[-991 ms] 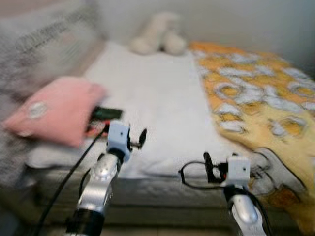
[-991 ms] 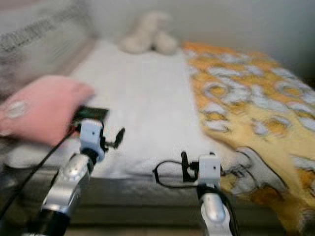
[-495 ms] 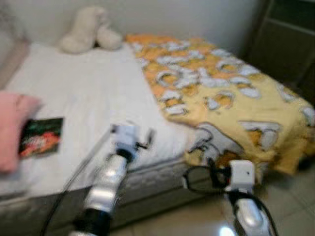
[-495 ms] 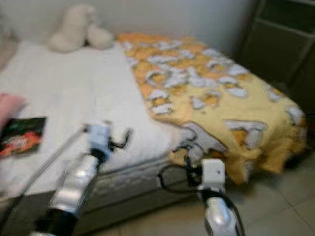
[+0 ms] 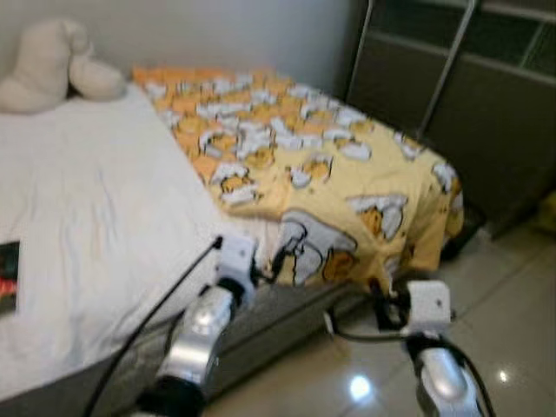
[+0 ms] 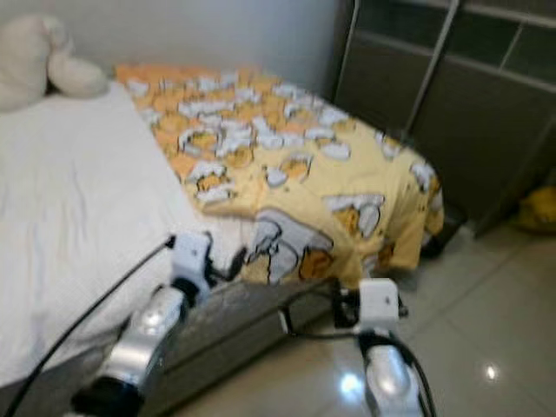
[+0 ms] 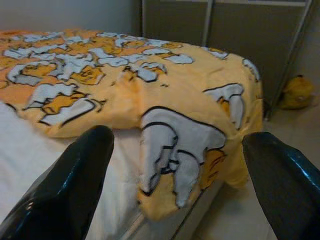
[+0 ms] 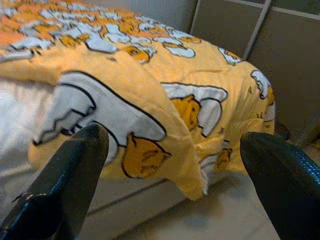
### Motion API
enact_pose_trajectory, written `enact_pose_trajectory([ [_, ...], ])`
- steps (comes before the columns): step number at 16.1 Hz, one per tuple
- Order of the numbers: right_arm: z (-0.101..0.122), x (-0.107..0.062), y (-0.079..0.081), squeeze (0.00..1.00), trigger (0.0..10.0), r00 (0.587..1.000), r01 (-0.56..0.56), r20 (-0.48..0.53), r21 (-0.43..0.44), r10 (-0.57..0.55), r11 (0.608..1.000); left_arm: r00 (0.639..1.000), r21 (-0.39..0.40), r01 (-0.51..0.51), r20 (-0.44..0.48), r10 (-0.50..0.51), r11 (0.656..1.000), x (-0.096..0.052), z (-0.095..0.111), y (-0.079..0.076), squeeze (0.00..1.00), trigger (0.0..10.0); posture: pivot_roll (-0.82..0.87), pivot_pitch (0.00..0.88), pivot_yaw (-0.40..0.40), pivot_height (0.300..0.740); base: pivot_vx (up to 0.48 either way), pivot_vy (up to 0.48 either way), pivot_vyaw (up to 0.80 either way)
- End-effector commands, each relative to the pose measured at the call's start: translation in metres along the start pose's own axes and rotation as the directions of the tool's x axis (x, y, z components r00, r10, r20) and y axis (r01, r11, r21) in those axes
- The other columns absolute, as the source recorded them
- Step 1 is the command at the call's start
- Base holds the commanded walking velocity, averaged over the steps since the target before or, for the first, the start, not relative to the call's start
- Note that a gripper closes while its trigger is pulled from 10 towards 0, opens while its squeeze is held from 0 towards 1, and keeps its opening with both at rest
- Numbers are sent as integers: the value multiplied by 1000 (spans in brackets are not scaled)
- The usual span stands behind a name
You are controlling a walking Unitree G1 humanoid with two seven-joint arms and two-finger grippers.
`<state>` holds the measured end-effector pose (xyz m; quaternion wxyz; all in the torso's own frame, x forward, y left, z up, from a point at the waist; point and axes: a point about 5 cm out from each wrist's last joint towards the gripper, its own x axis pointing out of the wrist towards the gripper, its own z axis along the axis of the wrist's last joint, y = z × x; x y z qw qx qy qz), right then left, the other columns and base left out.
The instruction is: Clean up the room
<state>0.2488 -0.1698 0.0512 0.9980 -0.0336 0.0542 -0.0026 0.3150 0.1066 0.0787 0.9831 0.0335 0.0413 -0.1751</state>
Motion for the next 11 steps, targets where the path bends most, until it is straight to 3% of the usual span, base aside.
enact_pose_trajectory([
  [1, 0, 3, 4, 0, 10000, 1000, -22, 1, -2, 22, 1000, 1000, 11, -15, -2, 15, 1000, 2, 1, 4, 0, 10000, -25, 0, -43, 740, 480, 0, 0],
  [4, 4, 8, 10, 0, 10000, 999, -47, 16, 16, 46, 999, 1000, 42, 8, -11, -8, 999, 2, -3, 0, 0, 10000, -21, 0, -41, 740, 480, 0, 0],
  [8, 4, 7, 10, 0, 10000, 998, -48, 29, 21, 47, 999, 1000, 27, 2, -23, -1, 1000, 1, -7, 0, 0, 10000, -17, 0, -42, 740, 480, 0, 0],
  [11, -5, -1, -4, 0, 10000, 1000, -16, 1, 11, 16, 1000, 1000, 22, -2, -29, 3, 1000, -1, -11, 0, 0, 10000, -19, 0, -49, 740, 480, 0, -260],
])
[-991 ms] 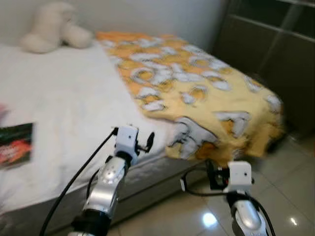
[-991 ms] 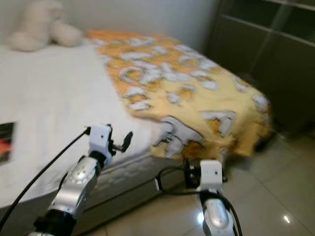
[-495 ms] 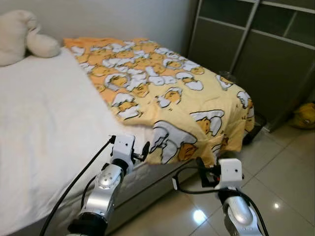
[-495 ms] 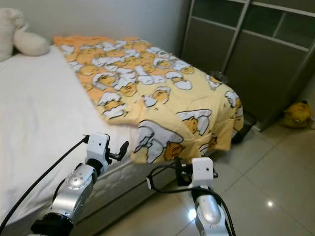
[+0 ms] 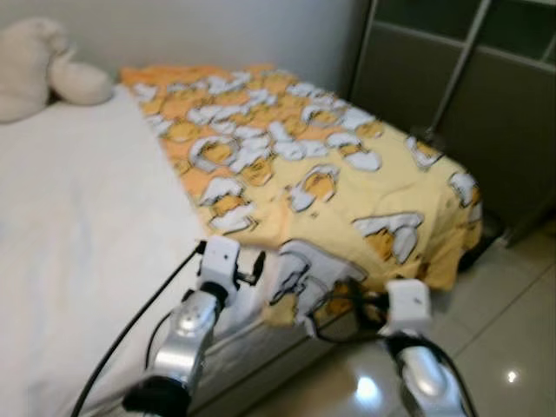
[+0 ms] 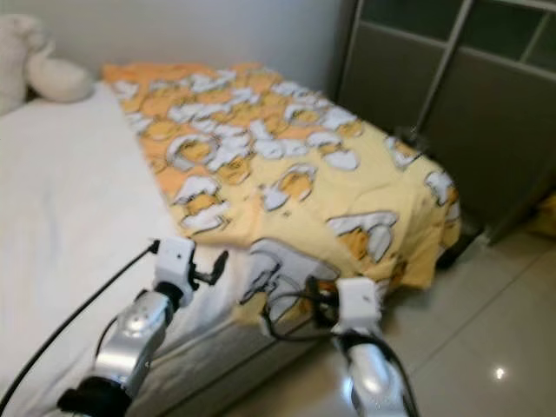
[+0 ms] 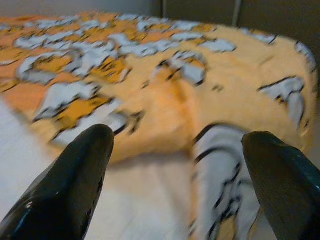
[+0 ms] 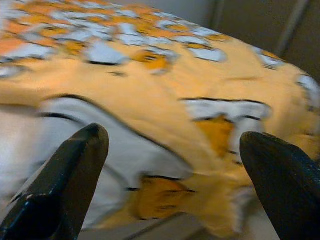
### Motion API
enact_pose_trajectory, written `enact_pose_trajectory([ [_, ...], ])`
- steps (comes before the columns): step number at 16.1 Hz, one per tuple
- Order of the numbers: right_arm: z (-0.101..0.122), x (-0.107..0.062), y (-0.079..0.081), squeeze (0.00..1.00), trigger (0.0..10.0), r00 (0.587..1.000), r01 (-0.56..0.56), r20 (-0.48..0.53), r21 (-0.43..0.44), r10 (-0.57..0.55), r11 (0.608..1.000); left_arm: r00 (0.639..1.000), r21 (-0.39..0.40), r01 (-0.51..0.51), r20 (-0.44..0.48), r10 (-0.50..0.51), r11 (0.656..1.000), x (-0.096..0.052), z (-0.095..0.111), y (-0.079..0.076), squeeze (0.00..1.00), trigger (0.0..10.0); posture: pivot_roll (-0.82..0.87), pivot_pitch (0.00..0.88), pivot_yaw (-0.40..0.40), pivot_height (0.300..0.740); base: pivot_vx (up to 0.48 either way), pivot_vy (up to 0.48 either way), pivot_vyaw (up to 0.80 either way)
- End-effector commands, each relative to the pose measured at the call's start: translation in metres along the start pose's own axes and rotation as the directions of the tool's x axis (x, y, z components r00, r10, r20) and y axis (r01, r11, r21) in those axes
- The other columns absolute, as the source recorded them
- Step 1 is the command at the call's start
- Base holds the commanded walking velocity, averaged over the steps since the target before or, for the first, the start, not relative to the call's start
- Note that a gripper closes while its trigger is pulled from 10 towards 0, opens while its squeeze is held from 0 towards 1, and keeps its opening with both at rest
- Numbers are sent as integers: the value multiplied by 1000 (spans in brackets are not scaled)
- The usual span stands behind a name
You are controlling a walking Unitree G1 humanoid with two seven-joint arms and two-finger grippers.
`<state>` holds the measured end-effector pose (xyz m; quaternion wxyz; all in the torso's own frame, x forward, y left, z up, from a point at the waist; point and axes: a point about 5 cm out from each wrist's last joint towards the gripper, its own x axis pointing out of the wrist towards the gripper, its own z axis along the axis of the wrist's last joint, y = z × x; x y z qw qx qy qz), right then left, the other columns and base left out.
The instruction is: Clean up the room
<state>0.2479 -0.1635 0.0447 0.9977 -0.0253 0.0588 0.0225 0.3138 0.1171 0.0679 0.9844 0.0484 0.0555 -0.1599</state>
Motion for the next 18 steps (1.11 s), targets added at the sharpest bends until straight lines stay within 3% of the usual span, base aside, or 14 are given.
enact_pose_trajectory([
  [1, -1, -3, -14, 0, 10000, 999, 40, -3, -2, -40, 999, 1000, -1, 28, 0, -28, 1000, 1, -1, -9, 0, 10000, -23, 0, -50, 740, 480, 0, -781],
  [3, -6, -8, -18, 0, 10000, 999, 43, -29, -1, -43, 999, 1000, -1, 23, -20, -23, 1000, 0, -7, -11, 0, 10000, -34, 0, -53, 740, 240, 0, -778],
  [7, -18, -16, -14, 0, 10000, 996, -15, -93, -24, 12, 1000, 973, -30, -67, -224, 58, 997, 6, -35, -4, 0, 10000, -59, 19, -69, 740, 0, 0, -566],
  [9, -12, -15, -6, 0, 10000, 995, -61, -76, -20, 60, 998, 959, 20, -66, -277, 69, 998, 7, -44, -7, 0, 10000, -75, 42, -80, 740, 0, 0, 0],
  [11, -9, -23, -4, 0, 10000, 994, -87, -70, -15, 86, 996, 949, 71, -97, -295, 114, 993, 6, -49, -9, 0, 10000, -96, 83, -100, 740, 0, 0, 0],
  [13, -11, -32, -5, 0, 10000, 991, -106, -85, -33, 103, 994, 943, 66, -162, -283, 174, 985, 8, -47, -4, 0, 10000, -124, 104, -111, 740, 0, 0, 0],
  [14, -12, -39, -6, 0, 10000, 989, -121, -94, -48, 116, 992, 937, 14, -227, -270, 222, 974, 9, -44, 1, 0, 10000, -141, 117, -114, 740, 0, 0, 0],
  [16, -14, -46, -10, 0, 10000, 989, -110, -110, -53, 104, 992, 922, 37, -297, -247, 297, 954, 6, -44, 8, 0, 10000, -154, 127, -116, 740, 0, 0, 0],
  [18, -12, -49, -12, 0, 10000, 987, -110, -121, -56, 103, 992, 917, 32, -297, -269, 295, 954, -1, -55, 2, 0, 10000, -157, 144, -129, 740, 0, 0, 0],
])
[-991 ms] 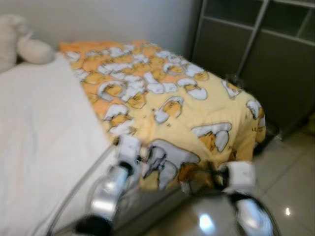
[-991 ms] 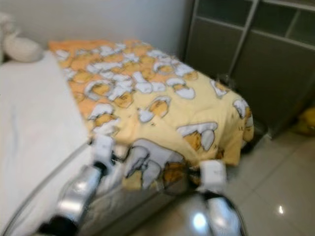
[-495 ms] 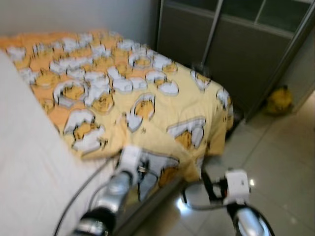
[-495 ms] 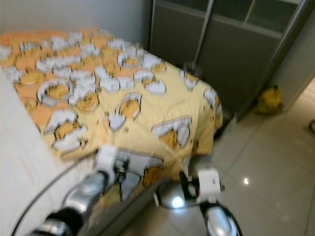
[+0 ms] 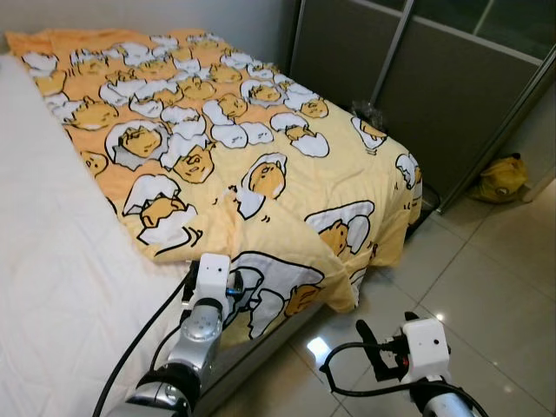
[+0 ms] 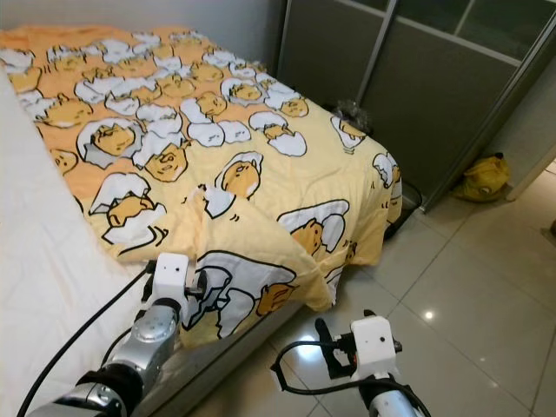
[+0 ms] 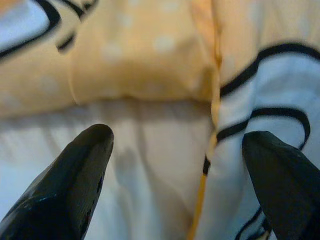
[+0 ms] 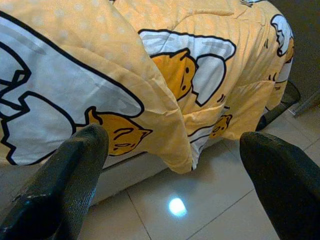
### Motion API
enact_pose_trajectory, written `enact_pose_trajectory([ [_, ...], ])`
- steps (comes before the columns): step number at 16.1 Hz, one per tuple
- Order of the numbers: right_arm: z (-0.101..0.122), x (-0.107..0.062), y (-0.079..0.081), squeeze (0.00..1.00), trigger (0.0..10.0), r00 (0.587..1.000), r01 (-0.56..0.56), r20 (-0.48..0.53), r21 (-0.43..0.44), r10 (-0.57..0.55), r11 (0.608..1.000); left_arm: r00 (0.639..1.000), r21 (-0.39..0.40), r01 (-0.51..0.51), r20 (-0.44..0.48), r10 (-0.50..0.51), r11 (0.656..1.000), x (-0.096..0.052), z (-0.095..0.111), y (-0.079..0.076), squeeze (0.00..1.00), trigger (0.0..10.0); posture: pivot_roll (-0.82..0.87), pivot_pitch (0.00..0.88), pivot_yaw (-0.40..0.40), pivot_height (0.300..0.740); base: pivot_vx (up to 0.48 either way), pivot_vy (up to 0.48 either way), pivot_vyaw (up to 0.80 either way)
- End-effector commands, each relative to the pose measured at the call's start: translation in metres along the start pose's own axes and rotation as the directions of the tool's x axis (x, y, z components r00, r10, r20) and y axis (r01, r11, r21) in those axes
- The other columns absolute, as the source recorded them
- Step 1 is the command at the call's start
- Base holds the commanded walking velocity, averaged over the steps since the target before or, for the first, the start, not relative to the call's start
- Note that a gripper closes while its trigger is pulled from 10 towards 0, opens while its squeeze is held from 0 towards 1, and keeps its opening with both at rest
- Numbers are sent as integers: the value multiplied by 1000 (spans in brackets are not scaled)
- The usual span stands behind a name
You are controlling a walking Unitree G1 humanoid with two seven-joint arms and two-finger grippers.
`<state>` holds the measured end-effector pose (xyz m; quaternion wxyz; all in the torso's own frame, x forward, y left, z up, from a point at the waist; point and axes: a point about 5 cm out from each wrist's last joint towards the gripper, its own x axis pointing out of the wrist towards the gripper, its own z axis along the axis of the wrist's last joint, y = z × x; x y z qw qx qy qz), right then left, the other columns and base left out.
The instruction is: Clean up the room
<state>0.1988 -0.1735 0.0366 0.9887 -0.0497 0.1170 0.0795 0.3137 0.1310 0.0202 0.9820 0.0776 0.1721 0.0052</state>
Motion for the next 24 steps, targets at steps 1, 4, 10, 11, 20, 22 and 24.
enact_pose_trajectory([
  [1, 2, -3, -5, 0, 10000, 1000, 1, -11, -13, -1, 1000, 998, -37, 48, -42, -50, 998, -8, -15, -14, 0, 10000, -161, 151, -139, 740, 0, 0, 0],
  [4, 4, -6, -7, 0, 10000, 999, -21, -24, -29, 21, 999, 995, -25, 99, -22, -100, 995, -13, -20, -25, 0, 10000, -162, 156, -156, 740, 0, 0, 0],
  [10, 4, -8, -13, 0, 10000, 997, -47, -56, -55, 43, 997, 983, -33, 116, -141, -120, 993, -21, -41, -30, 0, 10000, -196, 166, -203, 740, 0, 0, 0],
  [11, 6, -10, -14, 0, 10000, 996, -63, -65, -72, 59, 995, 980, -50, 94, -171, -101, 994, -18, -39, -31, 0, 10000, -228, 166, -215, 740, 0, 0, 0],
  [20, 6, -38, -8, 0, 10000, 992, -71, -104, -65, 64, 995, 988, -134, 30, -145, -50, 991, 1, -7, -20, 0, 0, -310, 234, -239, 740, 0, 0, 0],
  [22, 7, -41, -8, 0, 10000, 992, -75, -111, -63, 68, 995, 986, -137, 27, -160, -49, 990, -1, -12, -18, 0, 0, -313, 242, -244, 740, 0, 0, 0],
  [24, 8, -43, -7, 0, 10000, 991, -76, -116, -62, 69, 995, 984, -133, 24, -170, -47, 991, -3, -18, -15, 0, 0, -315, 248, -247, 740, 0, 0, 0],
])
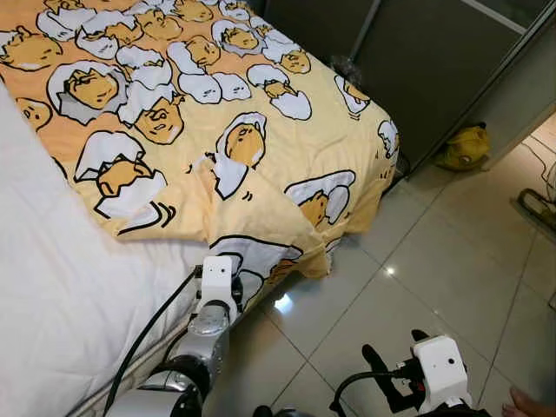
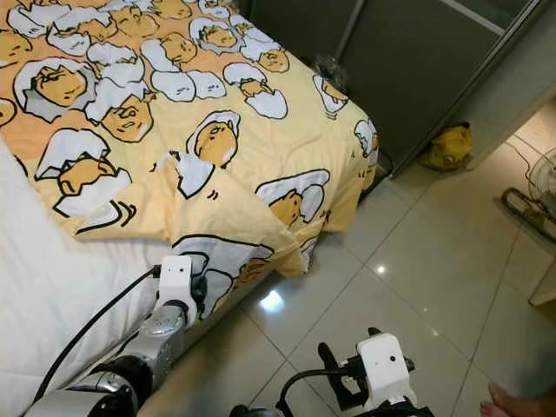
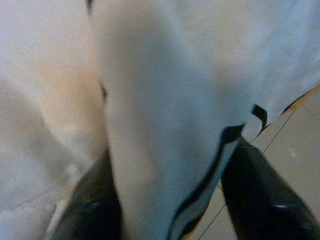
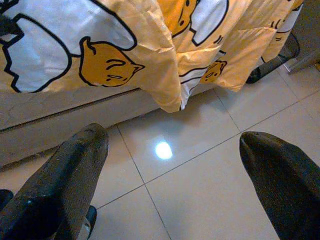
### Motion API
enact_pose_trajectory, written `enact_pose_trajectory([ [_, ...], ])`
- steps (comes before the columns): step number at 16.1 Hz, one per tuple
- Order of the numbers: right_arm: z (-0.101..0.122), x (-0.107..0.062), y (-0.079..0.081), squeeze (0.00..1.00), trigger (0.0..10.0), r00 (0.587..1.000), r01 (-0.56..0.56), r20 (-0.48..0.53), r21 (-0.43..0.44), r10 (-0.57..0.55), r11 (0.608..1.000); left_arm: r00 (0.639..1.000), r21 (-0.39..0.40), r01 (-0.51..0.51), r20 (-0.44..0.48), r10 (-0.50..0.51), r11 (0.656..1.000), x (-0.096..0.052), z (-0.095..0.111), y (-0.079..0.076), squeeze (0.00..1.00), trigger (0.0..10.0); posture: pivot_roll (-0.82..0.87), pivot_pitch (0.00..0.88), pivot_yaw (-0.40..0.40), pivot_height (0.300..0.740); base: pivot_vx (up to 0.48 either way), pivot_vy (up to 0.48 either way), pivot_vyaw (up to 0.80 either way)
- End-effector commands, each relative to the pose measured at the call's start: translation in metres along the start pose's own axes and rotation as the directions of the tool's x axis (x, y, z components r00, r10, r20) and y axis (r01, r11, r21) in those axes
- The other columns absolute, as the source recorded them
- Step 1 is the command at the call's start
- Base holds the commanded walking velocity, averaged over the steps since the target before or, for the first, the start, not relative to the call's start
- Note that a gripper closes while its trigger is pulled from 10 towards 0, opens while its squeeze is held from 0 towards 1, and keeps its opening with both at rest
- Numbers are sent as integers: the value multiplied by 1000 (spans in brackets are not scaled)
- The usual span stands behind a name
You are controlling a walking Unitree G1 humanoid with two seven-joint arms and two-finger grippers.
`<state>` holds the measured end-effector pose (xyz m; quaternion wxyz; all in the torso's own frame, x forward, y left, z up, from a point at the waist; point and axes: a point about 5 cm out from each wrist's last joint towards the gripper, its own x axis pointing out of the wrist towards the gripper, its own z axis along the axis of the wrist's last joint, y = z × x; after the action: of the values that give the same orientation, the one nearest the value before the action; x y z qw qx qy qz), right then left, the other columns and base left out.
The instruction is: Clean up the room
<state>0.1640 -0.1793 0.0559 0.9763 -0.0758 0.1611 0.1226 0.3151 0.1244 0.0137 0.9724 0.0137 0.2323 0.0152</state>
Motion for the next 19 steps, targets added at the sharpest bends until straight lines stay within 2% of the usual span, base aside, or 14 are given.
enact_pose_trajectory([
  [1, -2, -4, -5, 0, 10000, 1000, 15, -25, -6, -15, 1000, 998, 2, 22, -53, -22, 1000, -5, -17, -4, 0, 0, -313, 250, -242, 740, 0, 0, 0],
  [4, -2, 1, -2, 0, 10000, 1000, 20, -19, 13, -20, 1000, 998, 22, 39, -56, -38, 999, -6, -21, 3, 0, 0, -274, 247, -218, 740, 0, 0, 0],
  [6, 2, 11, 1, 0, 10000, 1000, 24, 1, 32, -24, 999, 998, 62, 51, -42, -48, 997, -5, -18, 7, 0, 0, -254, 231, -192, 740, 0, 0, 0],
  [8, 6, 18, 2, 0, 10000, 999, 28, 18, 37, -29, 999, 998, 58, 60, -28, -58, 997, -3, -12, 8, 0, 0, -250, 215, -181, 740, 0, 0, 0],
  [13, 10, 29, -5, 0, 10000, 998, 45, 39, 30, -46, 999, 995, 69, 100, 1, -100, 993, 0, -2, 5, 0, 0, -239, 184, -162, 740, 0, 0, 0],
  [15, 12, 35, -5, 0, 10000, 998, 47, 49, 33, -49, 998, 990, 62, 142, -16, -142, 988, -2, -7, 2, 0, 0, -224, 171, -146, 740, 0, 0, 0],
  [16, 12, 37, -4, 0, 10000, 998, 45, 51, 35, -47, 998, 988, 78, 153, -32, -150, 985, -3, -11, 1, 0, 10000, -211, 168, -135, 740, 0, 0, 0],
  [18, 11, 41, -4, 0, 10000, 997, 46, 53, 42, -48, 998, 987, 105, 157, -37, -154, 982, -5, -16, 0, 0, 10000, -204, 163, -128, 740, 0, 0, 0],
  [19, 11, 45, -3, 0, 10000, 997, 44, 55, 48, -47, 998, 982, 98, 191, -15, -190, 977, -7, -17, -3, 0, 10000, -188, 157, -111, 740, 0, 0, 0],
])
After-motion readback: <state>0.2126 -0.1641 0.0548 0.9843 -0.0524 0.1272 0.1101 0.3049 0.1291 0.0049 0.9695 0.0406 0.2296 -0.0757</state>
